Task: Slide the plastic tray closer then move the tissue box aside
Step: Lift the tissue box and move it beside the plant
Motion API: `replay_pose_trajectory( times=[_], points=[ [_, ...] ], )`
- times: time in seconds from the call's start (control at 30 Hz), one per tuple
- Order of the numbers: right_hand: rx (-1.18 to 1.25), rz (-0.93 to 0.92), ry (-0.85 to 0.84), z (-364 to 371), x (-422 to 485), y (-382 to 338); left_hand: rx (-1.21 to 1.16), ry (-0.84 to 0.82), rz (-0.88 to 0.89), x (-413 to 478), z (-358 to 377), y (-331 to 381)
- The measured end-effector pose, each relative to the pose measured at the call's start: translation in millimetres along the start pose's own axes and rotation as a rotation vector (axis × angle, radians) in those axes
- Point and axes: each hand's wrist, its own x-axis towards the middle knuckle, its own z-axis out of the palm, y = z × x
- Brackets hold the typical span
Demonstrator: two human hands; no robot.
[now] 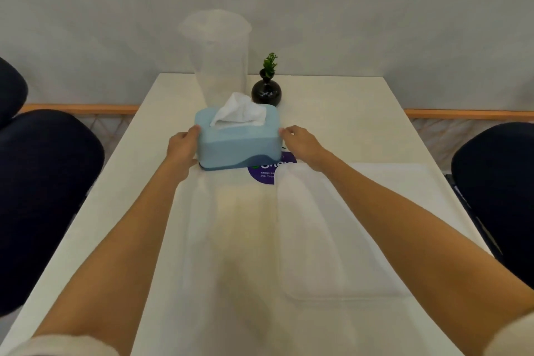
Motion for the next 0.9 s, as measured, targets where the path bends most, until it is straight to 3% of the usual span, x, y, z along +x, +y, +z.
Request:
replay_pose_trajectory(
  times=[0.2, 0.47, 0.7, 0.9],
  points=[
    [0.249, 0.151, -0.149, 53.5, 16.7, 2.3, -0.015, -0.037, -0.137, 10.6, -10.8, -38.9],
    [0.325, 0.043, -0.212, 75.1, 23.0, 10.7, -0.050, 0.073, -0.155, 20.2, -14.2, -58.2],
    [0.451, -0.104, -0.113, 55.7, 22.8, 3.4, -0.150, 0.084, 0.036, 9.8, -7.5, -29.0],
    [0.519, -0.141, 0.035, 7.5, 13.7, 23.8, -0.151, 0.001, 0.139, -13.2, 42.9, -21.5]
  ],
)
